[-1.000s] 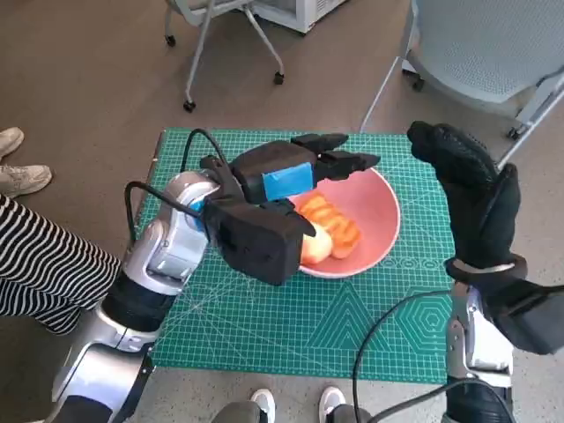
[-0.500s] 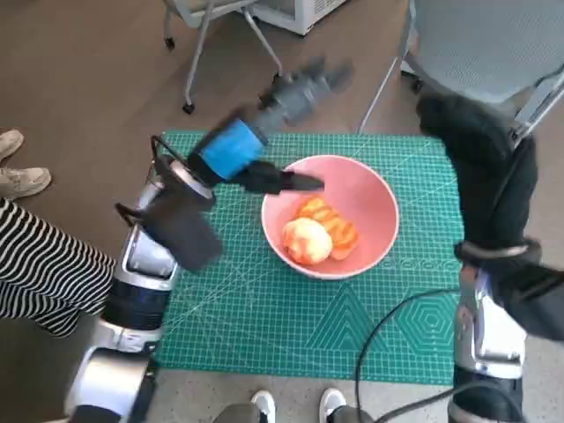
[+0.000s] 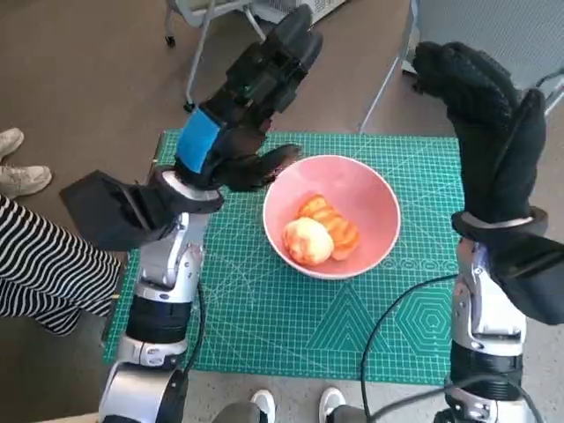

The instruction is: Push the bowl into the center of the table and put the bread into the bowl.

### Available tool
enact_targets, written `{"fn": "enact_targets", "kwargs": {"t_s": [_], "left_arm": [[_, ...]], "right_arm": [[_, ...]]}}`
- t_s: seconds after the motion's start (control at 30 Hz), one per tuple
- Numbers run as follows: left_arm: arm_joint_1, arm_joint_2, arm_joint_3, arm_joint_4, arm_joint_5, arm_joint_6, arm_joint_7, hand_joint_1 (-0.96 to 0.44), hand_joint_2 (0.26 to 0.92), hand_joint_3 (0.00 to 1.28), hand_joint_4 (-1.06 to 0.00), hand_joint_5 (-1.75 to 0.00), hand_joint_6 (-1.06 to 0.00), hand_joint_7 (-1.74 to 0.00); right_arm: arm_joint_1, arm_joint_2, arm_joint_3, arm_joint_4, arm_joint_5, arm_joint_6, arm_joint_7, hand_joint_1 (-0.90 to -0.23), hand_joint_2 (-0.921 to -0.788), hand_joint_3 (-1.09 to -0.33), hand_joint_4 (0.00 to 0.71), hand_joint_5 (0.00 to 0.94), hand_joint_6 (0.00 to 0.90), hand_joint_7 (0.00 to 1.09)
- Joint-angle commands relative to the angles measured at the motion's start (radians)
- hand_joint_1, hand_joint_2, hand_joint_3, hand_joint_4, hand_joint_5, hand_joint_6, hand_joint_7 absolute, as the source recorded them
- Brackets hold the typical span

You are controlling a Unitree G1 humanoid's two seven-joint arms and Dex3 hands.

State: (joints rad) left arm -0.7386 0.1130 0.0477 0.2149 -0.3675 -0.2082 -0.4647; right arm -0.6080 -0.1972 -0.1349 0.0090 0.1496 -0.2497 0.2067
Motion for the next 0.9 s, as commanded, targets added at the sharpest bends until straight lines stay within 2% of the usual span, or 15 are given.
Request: {"fn": "enact_targets", "kwargs": {"t_s": [0.03, 0.6, 0.73, 0.8, 0.9], "left_arm": [[0.023, -0.005, 0.02, -0.035, -0.025, 0.02, -0.003, -0.73, 0.921, 0.44, -0.06, -0.03, -0.13, -0.03], [0.028, -0.042, 0.075, 0.014, -0.066, -0.03, -0.026, -0.74, 0.921, 0.38, -0.14, -0.05, -0.18, -0.1], [0.026, -0.047, 0.085, 0.035, -0.06, -0.046, -0.035, -0.74, 0.921, 0.36, -0.16, -0.04, -0.16, -0.17], [0.026, -0.047, 0.088, 0.043, -0.056, -0.054, -0.039, -0.74, 0.921, 0.36, -0.18, -0.02, -0.08, -0.32], [0.026, -0.046, 0.091, 0.052, -0.053, -0.062, -0.043, -0.74, 0.921, 0.36, -0.18, -0.02, -0.03, -0.42]], "right_arm": [[0.001, -0.005, 0.011, 0.029, -0.015, 0.006, 0.0, -0.728, -0.921, -0.707, 0.255, 0.002, 0.137, 0.52], [-0.012, -0.021, 0.018, 0.046, -0.023, 0.01, 0.007, -0.721, -0.921, -0.728, 0.245, 0.0, 0.118, 0.52], [-0.014, -0.022, 0.018, 0.049, -0.019, 0.011, 0.008, -0.722, -0.921, -0.728, 0.245, 0.0, 0.111, 0.52], [-0.015, -0.022, 0.018, 0.051, -0.015, 0.011, 0.01, -0.724, -0.921, -0.727, 0.242, 0.0, 0.108, 0.52], [-0.014, -0.022, 0.019, 0.053, -0.01, 0.01, 0.012, -0.726, -0.921, -0.727, 0.238, 0.0, 0.104, 0.52]]}}
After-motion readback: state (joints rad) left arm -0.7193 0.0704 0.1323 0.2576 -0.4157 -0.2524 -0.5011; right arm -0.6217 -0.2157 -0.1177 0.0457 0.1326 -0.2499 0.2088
